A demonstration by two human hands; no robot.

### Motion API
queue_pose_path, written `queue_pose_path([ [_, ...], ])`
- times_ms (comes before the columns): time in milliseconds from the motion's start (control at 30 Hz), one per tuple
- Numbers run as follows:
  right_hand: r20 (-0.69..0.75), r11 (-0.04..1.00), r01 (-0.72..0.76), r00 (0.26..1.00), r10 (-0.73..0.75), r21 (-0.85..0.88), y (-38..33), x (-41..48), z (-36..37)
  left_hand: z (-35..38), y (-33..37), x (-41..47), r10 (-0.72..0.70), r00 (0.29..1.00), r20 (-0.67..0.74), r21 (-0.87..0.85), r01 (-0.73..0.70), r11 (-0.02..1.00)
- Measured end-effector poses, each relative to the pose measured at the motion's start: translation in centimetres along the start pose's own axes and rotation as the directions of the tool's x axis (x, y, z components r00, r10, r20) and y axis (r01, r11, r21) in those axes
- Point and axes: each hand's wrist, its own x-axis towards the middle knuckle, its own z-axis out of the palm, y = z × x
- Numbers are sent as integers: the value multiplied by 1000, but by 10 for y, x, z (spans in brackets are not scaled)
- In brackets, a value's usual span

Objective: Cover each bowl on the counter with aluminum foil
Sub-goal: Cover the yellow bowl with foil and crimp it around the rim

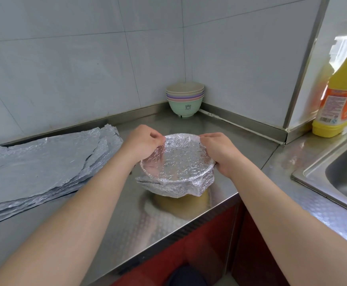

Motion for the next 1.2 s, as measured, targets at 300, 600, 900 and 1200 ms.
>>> queue_pose_path([
  [300,42,1000,-20,999,20,-1,-1,17,-9,-1,-9,-1,-104,994,39,-294,111,949],
  [600,-237,953,155,967,-92,262,34,-68,-32,-9,-24,-46,-116,993,31,-382,119,917],
  [900,-259,907,138,965,-33,397,45,-84,0,-8,-2,-103,8,954,-301,11,-5,1000],
  [1200,-69,951,95,995,-78,293,44,-65,8,18,3,-97,59,993,-102,-182,-77,980],
])
